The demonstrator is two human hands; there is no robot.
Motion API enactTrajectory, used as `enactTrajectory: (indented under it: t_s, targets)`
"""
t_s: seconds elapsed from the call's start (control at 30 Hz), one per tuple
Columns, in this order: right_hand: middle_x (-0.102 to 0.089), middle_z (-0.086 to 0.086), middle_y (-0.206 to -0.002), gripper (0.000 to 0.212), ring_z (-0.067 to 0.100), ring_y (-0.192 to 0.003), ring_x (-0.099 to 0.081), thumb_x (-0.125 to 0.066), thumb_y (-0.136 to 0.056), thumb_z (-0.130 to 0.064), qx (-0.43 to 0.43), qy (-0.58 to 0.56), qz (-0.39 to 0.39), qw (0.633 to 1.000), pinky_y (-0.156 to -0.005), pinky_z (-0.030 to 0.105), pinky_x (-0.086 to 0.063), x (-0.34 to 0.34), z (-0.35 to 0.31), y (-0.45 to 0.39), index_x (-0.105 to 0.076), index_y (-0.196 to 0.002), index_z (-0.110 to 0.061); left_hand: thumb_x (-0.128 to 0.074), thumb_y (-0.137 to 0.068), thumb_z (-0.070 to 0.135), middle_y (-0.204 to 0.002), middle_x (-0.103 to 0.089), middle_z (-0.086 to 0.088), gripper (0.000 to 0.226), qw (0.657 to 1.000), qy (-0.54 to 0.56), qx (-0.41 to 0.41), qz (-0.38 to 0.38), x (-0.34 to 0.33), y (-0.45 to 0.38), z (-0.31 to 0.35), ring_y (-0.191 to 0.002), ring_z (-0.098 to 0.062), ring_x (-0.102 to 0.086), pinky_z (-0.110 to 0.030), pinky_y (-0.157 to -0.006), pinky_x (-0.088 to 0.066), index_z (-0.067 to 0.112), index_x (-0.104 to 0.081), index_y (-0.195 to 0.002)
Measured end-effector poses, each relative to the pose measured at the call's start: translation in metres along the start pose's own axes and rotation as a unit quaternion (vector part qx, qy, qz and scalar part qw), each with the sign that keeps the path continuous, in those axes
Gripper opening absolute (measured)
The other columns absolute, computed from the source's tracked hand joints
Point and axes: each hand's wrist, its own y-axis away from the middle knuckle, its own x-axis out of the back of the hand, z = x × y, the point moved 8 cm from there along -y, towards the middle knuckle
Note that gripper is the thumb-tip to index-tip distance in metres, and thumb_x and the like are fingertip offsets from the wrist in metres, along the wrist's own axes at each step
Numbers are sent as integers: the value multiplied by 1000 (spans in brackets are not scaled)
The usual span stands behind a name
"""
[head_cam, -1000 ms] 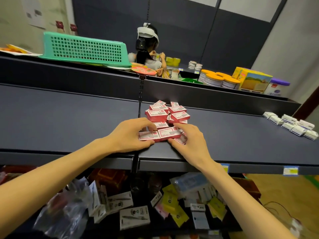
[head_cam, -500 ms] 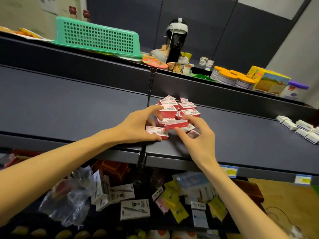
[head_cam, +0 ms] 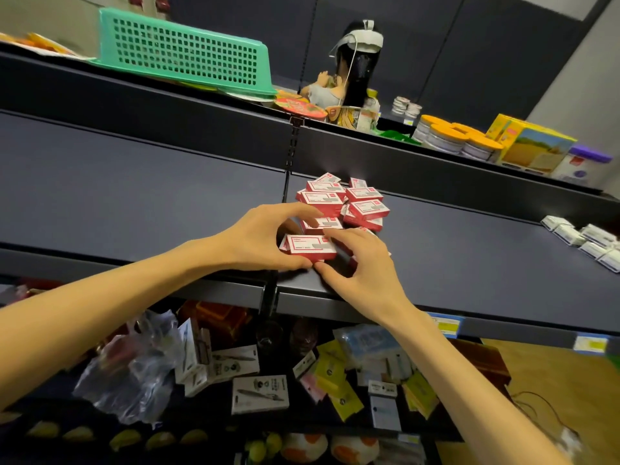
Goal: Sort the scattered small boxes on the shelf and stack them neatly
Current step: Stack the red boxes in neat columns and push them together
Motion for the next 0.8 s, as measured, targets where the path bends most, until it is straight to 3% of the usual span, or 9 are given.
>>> enactTrajectory:
  t_s: [0.13,0.3,0.4,0.47,0.6,0.67,0.8]
  targets:
    - [-59,-13,-132,64,7,-125,-49,-73,-82,-48,-10,-14,12,1000,-106,41,-44,4,0,0,-51,-140,-30,-82,-79,43,-128,-63,14,67,1000,7,-4,4,1,0,1,-114,-7,-63,-23,-89,-58,29,-52,-137]
    - [-50,-15,-142,72,1,-130,-42,-77,-80,-39,-64,-13,64,996,-109,27,-35,30,17,15,-44,-144,-32,-78,-78,43,-127,-61,16,59,1000,-3,9,-2,2,-1,-4,-117,-6,-61,-24,-88,-59,31,-57,-132]
    - [-50,-12,-144,75,5,-129,-45,-74,-81,-44,-108,24,29,993,-106,30,-42,36,40,28,-39,-146,-35,-80,-83,33,-125,-59,18,52,1000,0,23,-10,1,-1,-8,-114,-5,-61,-19,-85,-57,35,-58,-130]
    - [-55,-13,-140,74,7,-125,-50,-70,-80,-53,-144,11,23,989,-102,35,-49,36,52,31,-39,-145,-38,-79,-84,30,-124,-59,17,49,999,4,31,-13,0,-1,-8,-113,-5,-61,-15,-81,-55,34,-60,-129]
    - [-60,-14,-131,72,7,-117,-53,-73,-79,-57,-168,12,57,984,-95,31,-49,39,52,37,-45,-141,-35,-80,-83,30,-122,-60,16,47,999,0,32,-8,1,0,-6,-108,0,-61,-13,-79,-53,34,-62,-126]
    - [-62,-13,-127,72,7,-115,-56,-77,-77,-55,-183,-19,85,979,-95,32,-51,44,50,43,-47,-139,-33,-81,-82,30,-123,-62,14,47,1000,-2,25,-1,2,0,-4,-110,-1,-61,-14,-81,-54,33,-63,-125]
    - [-60,-10,-130,71,6,-116,-55,-81,-79,-45,-188,-77,122,972,-91,22,-48,51,43,31,-47,-140,-29,-82,-81,33,-124,-64,10,48,1000,2,25,4,3,0,-4,-113,-8,-63,-21,-87,-57,30,-64,-126]
